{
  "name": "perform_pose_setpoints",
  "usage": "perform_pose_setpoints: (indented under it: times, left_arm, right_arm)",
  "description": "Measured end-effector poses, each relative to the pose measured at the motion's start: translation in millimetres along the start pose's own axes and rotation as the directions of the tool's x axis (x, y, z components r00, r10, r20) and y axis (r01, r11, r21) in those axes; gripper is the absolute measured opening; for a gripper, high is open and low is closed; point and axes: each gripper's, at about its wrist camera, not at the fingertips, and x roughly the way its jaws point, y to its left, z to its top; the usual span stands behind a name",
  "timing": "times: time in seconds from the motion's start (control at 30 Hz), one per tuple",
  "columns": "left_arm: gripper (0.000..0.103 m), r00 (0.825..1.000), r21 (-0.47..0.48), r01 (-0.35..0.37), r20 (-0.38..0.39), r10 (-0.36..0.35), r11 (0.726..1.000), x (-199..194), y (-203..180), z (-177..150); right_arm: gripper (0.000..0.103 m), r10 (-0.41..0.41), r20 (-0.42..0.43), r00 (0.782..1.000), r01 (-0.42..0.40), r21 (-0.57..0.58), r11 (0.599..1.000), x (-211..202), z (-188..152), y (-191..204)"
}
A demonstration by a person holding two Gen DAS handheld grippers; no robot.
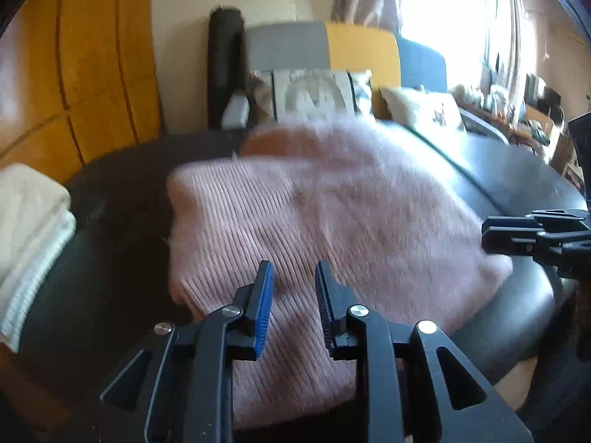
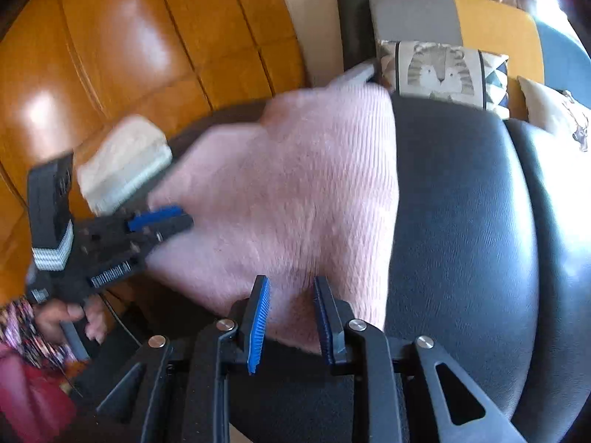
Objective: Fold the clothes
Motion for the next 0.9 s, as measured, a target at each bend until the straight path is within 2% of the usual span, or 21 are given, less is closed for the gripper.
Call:
perform_pose_setpoints:
  times: [0.03,0.07,0.17,0.3,0.33,0.37,0.4,0.43,0.53,0.6,0.73,0.83,0.87,0.9]
  left_arm:
    - [0.045,1.000,-0.003,-0.009,0.022,0.009,1.000,-3,1,5]
    - [0.050,0.999,0.000,-0.027,0.021,0.027,1.000,2,3,10]
    - [0.053,0.997,0.009,-0.076,0.010,0.076,0.997,21,14,23]
    - [0.053,0.987,0.006,-0.147,-0.058,0.147,0.989,53,34,25]
    - [0.059,0.984,0.001,-0.163,-0.078,0.163,0.987,61,40,24]
    - [0.064,0.986,-0.030,-0.152,-0.080,0.149,0.988,65,46,21]
    - [0.078,0.985,-0.075,-0.155,-0.086,0.148,0.985,68,54,18]
    - [0.088,0.985,-0.120,-0.158,-0.092,0.147,0.980,71,62,14]
    - [0.097,0.991,-0.310,-0.054,-0.134,0.013,0.949,85,93,1]
    - [0.097,0.991,-0.333,-0.036,-0.130,-0.008,0.942,86,96,-2]
    - [0.097,0.992,-0.277,-0.086,-0.112,0.057,0.957,80,82,-3]
    - [0.097,0.994,-0.299,-0.074,-0.105,0.044,0.951,81,87,-5]
    - [0.097,0.994,-0.307,-0.070,-0.102,0.040,0.949,81,89,-6]
    - [0.097,0.994,-0.308,-0.070,-0.103,0.039,0.949,83,90,-6]
  right_arm:
    - [0.025,-0.006,0.031,1.000,0.006,-0.006,1.000,-5,5,2]
    - [0.030,-0.022,0.037,0.999,0.023,-0.027,0.999,-4,12,6]
    - [0.032,-0.108,0.015,0.994,0.109,-0.106,0.988,13,33,17]
    - [0.032,-0.125,0.022,0.992,0.126,-0.132,0.983,35,44,13]
    - [0.032,-0.129,0.024,0.991,0.131,-0.138,0.982,41,47,12]
    - [0.031,-0.133,0.026,0.991,0.135,-0.145,0.980,46,50,11]
    - [0.030,-0.137,0.027,0.990,0.140,-0.151,0.979,52,53,10]
    - [0.030,-0.141,0.029,0.990,0.144,-0.158,0.977,57,55,10]
    - [0.026,-0.153,0.036,0.988,0.157,-0.172,0.973,73,63,6]
    - [0.025,-0.149,0.049,0.988,0.154,-0.136,0.979,73,59,0]
    - [0.025,-0.164,0.056,0.985,0.171,-0.153,0.973,71,56,5]
    - [0.026,-0.108,0.037,0.993,0.112,-0.145,0.983,59,79,5]
    - [0.026,-0.105,0.065,0.992,0.115,-0.169,0.979,54,89,5]
    - [0.025,-0.110,0.054,0.992,0.117,-0.161,0.980,59,93,-1]
